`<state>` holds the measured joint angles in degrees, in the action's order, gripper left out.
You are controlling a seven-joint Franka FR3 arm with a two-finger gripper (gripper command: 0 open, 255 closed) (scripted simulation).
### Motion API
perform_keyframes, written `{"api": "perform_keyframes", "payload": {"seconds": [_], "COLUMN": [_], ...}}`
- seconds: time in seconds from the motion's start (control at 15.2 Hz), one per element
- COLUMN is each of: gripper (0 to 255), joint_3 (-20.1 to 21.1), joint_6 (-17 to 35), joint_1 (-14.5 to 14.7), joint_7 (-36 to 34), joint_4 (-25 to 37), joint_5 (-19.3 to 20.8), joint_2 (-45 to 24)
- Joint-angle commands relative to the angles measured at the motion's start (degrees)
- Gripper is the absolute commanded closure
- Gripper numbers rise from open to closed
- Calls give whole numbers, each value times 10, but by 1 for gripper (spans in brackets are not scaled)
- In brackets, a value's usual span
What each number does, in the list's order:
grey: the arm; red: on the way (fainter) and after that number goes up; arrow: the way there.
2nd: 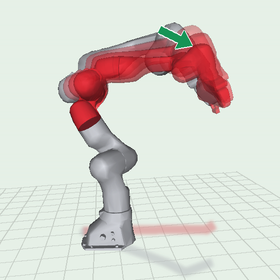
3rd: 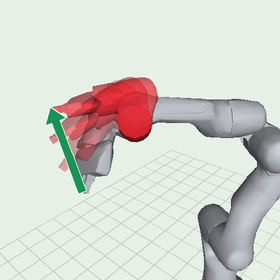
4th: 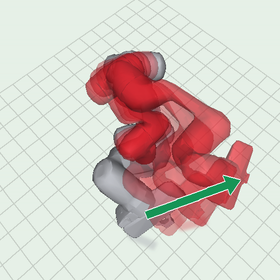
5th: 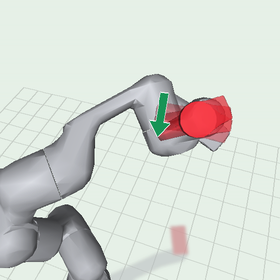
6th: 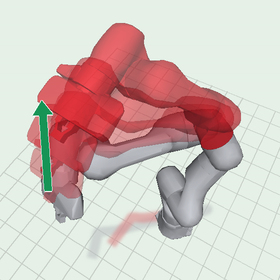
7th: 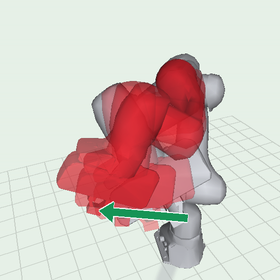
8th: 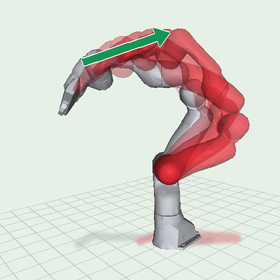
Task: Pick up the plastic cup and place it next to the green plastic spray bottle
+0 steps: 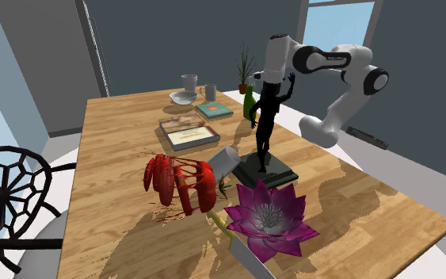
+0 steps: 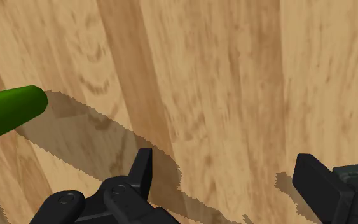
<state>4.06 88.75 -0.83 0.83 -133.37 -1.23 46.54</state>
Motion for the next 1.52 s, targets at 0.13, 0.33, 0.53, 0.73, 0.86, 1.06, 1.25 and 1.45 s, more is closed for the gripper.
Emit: {"api": "perform_keyframes", "payload": {"seconds": [0.13,0.33,0.53,0.73,0.86,1.06,1.25,1.45], "gripper": [0,0,0,0,0,0,0,0], "joint_3": [9,22,36,50,61,76,92,110], "joint_6": [52,129,206,281,330,402,472,538], "joint_1": [11,27,43,58,67,80,91,100], "joint_7": [7,18,29,40,48,59,69,78], "joint_4": [-10,-22,-28,-30,-29,-23,-14,0], "joint_5": [-7,-17,-25,-31,-33,-35,-33,-28], "joint_2": [-10,-28,-50,-76,-95,-124,-156,-189]}}
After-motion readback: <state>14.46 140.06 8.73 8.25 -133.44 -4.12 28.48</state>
